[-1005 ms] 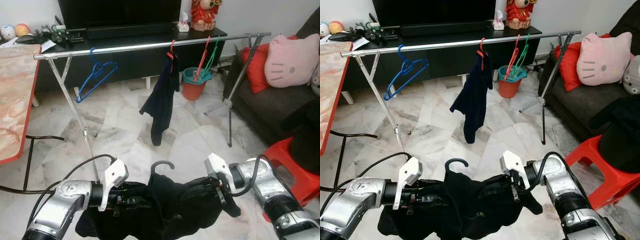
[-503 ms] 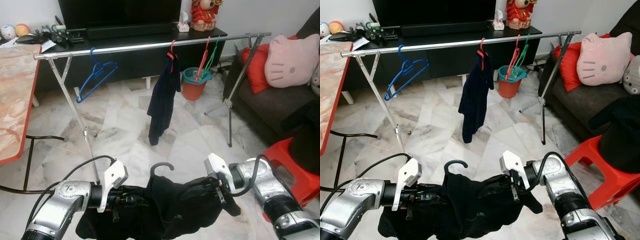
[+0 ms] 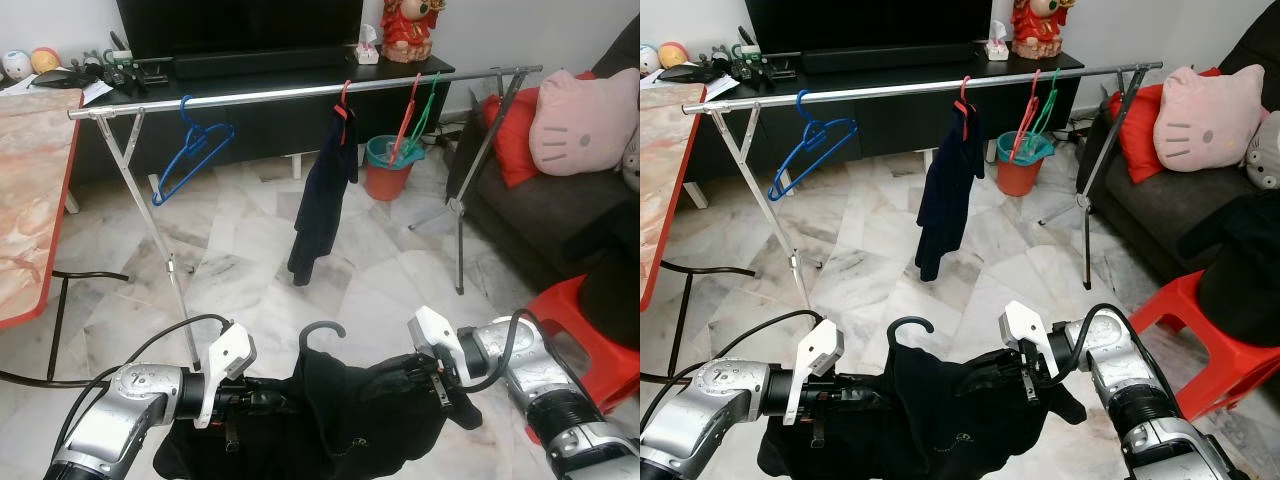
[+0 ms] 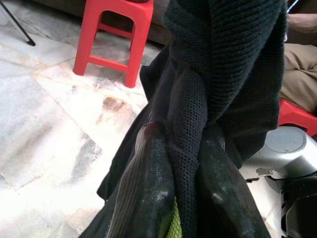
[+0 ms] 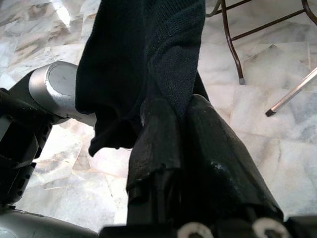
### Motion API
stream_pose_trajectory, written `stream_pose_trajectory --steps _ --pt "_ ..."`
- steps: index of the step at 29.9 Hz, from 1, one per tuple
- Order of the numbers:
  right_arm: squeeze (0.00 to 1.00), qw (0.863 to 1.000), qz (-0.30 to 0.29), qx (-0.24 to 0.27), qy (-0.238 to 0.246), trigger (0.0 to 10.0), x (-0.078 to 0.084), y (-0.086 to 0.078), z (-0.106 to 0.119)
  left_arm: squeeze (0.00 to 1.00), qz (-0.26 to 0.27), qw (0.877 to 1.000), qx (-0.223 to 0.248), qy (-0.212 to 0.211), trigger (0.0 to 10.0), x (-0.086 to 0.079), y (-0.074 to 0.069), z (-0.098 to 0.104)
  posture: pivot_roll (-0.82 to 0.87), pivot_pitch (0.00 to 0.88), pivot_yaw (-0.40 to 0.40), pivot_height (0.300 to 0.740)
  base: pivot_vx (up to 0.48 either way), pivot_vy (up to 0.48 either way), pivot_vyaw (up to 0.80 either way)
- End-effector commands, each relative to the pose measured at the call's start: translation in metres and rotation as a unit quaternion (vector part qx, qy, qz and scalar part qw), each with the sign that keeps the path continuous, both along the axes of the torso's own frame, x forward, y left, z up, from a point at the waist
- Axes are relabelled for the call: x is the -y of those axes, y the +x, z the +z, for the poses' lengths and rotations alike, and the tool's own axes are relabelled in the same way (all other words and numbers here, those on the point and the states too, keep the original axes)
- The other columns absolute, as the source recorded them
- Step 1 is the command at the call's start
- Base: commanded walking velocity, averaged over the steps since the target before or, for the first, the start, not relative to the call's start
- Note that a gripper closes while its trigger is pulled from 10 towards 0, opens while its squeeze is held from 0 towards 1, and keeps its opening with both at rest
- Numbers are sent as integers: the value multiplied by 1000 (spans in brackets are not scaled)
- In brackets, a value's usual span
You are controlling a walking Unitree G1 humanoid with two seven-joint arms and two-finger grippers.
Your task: Hang hanger
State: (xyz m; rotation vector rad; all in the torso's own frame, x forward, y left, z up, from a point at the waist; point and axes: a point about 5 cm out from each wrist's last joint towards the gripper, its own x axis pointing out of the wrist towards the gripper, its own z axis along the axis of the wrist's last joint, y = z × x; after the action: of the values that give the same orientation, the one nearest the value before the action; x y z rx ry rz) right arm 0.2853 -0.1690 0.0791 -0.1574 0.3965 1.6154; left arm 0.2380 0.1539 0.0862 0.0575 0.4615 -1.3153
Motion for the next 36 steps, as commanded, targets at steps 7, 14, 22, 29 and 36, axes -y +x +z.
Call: stream_pose_trajectory --steps 7,14,22,29,36 --pt "922 1000 1 9 17 10000 -3 3 6 0 3 1000 7 -5 0 2 3 3 28 0 -70 740 0 0 0" --pt "1000 1000 -1 9 17 10000 -3 4 7 0 3 1000 7 -3 0 2 2 2 26 0 -71 740 0 0 0" --pt "1000 1000 1 9 -14 10000 3 3 4 0 4 1000 4 22 0 -1 1 -6 20 0 -71 740 0 0 0" --pt "1000 997 -45 41 -50 10000 7 11 2 0 20 998 11 58 0 -5 2 -18 20 0 -71 740 0 0 0" --pt "1000 987 -107 87 -80 10000 13 20 0 0 49 996 28 62 0 -6 6 -23 18 0 -71 740 0 0 0"
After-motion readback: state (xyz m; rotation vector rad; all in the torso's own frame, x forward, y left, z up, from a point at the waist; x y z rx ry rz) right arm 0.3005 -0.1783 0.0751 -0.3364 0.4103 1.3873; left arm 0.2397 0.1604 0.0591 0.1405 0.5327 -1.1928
